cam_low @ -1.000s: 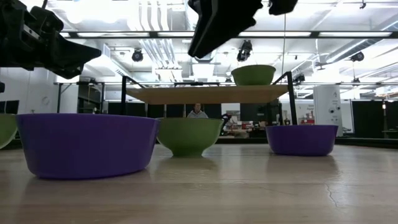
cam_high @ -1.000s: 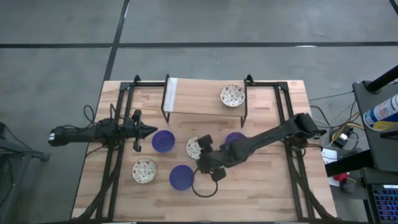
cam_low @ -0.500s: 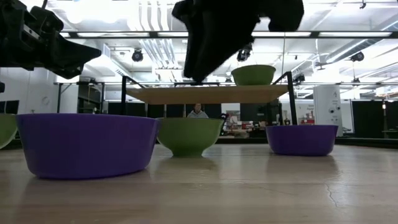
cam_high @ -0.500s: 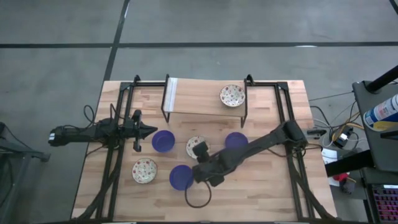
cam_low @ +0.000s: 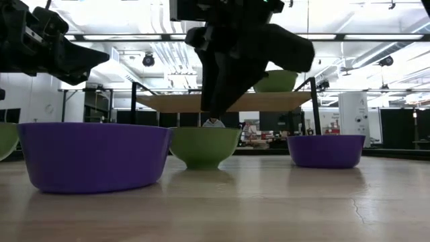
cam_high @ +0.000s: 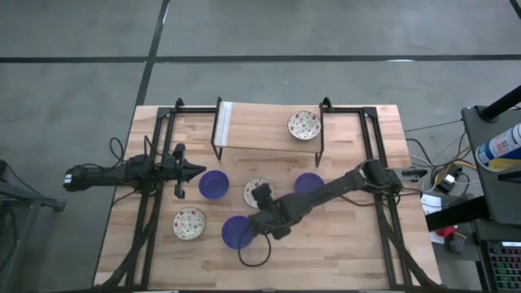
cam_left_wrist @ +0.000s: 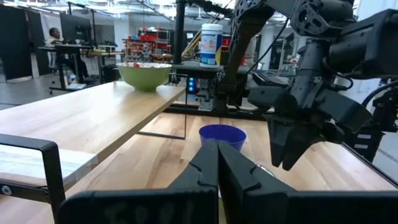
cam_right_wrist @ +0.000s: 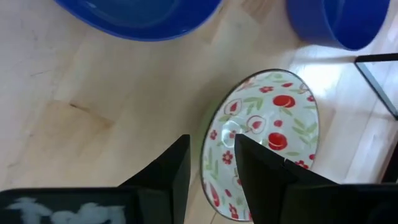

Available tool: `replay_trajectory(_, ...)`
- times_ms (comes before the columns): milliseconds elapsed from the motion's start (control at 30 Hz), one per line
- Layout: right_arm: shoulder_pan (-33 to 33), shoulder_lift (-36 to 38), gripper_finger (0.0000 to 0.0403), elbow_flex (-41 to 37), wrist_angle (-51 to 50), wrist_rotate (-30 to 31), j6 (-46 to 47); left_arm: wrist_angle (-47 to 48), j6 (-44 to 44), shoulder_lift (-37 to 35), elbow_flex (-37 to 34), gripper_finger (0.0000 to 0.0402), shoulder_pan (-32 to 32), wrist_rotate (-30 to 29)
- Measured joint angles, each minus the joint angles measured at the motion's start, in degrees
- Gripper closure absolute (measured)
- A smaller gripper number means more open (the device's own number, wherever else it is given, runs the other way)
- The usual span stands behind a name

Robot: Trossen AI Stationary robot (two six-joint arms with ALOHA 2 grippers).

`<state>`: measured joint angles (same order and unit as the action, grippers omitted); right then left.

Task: Pick & Place Mini bowls
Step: Stack the right white patterned bowl on top of the white patterned bowl on the shelf

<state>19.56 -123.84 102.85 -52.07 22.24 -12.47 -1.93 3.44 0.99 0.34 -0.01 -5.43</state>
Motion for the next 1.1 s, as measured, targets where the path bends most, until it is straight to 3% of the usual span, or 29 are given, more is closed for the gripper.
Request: replay_trajectory(1100,-2.11,-0.41,0.0308,-2.91,2.43,-4.2,4.78,0.02,0.0,0.02,0.0,0.0401,0.0,0.0)
